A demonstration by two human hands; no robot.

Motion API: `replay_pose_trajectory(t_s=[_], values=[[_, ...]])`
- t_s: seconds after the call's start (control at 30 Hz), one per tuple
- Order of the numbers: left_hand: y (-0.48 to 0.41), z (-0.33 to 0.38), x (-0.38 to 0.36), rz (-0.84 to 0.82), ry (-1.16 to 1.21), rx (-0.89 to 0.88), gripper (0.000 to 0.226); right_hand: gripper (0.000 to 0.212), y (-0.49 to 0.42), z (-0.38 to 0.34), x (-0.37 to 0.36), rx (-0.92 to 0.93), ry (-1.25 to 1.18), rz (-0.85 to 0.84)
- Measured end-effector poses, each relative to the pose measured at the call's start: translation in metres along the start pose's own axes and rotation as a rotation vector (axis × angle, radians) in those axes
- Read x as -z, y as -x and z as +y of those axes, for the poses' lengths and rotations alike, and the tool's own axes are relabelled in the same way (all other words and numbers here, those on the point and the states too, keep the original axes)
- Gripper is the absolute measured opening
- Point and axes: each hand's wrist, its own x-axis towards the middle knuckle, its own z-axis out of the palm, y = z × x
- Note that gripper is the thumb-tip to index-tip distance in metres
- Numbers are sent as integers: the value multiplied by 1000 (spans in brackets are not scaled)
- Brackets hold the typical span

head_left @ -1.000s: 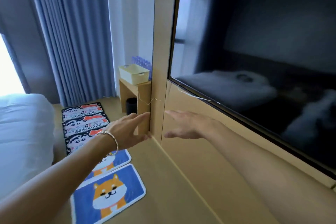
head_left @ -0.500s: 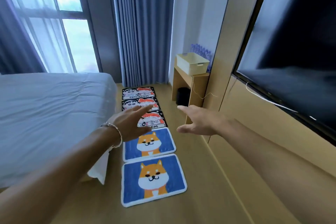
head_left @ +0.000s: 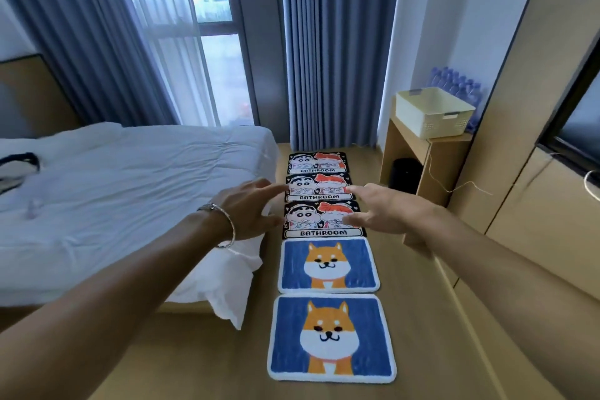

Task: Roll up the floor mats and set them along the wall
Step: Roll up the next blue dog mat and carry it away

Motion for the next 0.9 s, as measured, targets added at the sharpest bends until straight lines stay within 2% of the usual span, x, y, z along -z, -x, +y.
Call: replay_pose_trajectory(t_s=[0.23, 0.37, 0.47, 0.63, 0.8, 0.9], values=[[-57, -62, -18, -3, -29, -27, 66, 72, -77, -29, 6, 53, 81, 49], [-108, -103, -38, -5, -2, -115, 67, 74, -120, -28, 11, -80, 98, 74], [-151, -133, -54, -32, 40, -189, 66, 73, -152, -27, 14, -217, 65, 29], [-212, -158, -105, -163, 109, -332, 65, 69, -194, -34, -9, -364, -59, 41], [-227, -131, -175, -369, 127, -441, 65, 65, -199, -20, -73, -499, -112, -143], [-223, -127, -220, -474, 139, -475, 65, 57, -203, 2, -107, -590, -189, -198]])
